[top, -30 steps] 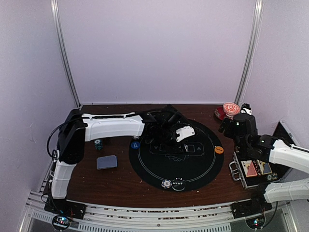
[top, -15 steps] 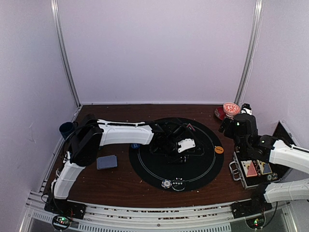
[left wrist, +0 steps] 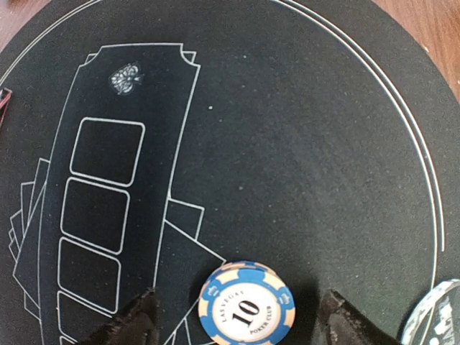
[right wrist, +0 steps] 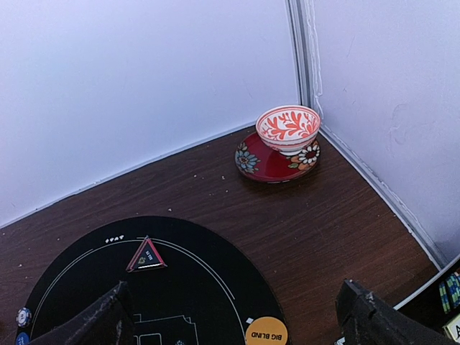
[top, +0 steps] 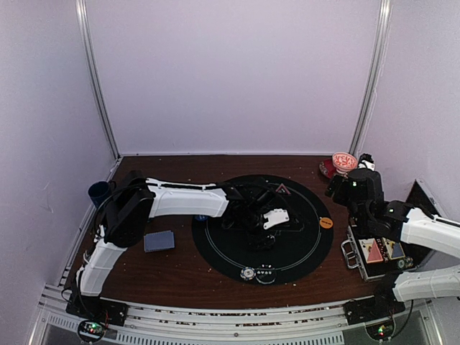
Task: Distribute texas hold em gaming equipment
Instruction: Place the poker chips pile on the poker table mat, then pick up the pile of poker chips from the poker table mat.
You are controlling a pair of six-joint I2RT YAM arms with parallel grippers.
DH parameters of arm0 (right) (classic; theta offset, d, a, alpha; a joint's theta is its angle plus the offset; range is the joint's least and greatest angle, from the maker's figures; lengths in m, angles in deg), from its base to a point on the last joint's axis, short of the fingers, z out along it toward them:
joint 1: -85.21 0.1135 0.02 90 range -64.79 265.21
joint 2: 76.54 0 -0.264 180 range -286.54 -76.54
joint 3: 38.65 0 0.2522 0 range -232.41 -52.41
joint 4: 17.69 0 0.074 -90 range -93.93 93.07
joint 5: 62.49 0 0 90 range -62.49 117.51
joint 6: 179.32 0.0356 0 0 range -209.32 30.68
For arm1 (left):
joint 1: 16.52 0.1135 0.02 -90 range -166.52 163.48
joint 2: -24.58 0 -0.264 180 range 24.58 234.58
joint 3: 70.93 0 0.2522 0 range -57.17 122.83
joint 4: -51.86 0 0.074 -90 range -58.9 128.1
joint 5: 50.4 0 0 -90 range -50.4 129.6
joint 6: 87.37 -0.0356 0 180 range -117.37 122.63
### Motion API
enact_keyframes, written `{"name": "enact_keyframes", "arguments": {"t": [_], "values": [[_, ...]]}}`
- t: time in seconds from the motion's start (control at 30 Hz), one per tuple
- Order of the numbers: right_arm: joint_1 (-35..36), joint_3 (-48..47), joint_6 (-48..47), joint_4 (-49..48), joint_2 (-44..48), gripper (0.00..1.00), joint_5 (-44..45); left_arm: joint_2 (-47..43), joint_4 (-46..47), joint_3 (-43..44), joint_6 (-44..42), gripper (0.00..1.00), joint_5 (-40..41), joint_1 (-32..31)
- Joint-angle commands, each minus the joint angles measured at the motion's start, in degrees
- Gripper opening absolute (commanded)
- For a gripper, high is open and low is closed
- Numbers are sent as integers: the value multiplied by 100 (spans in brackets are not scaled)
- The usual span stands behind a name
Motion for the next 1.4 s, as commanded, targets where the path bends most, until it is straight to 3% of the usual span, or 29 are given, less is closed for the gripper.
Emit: {"name": "enact_keyframes", "arguments": {"t": [0.0,0.1,0.3,0.5,0.77,1.0,1.13,1.37], "values": [[-22,60,-47,-80,-39,100,-15,-146,192,-33,2,86,152,-20],[-22,44,-75,-95,-119,100,-80,-453,188,-7,24,97,279,-16],[-13,-100,-228,-157,-581,100,-528,-1267,198,-25,32,98,692,85],[145,-494,-377,-113,-1362,100,-1418,-2240,277,-353,101,98,961,613],[1095,-1512,-507,338,-2879,100,-1670,-4002,1022,-2406,209,98,749,2167],[1494,-2276,-571,901,-3990,99,-2215,-5404,1624,-4379,75,98,445,3316],[1550,-2286,-509,975,-4157,96,-2604,-5936,2135,-5237,39,98,287,3510],[1773,-2231,-517,1145,-4218,93,-2794,-5933,2451,-5609,297,98,91,3510]]}}
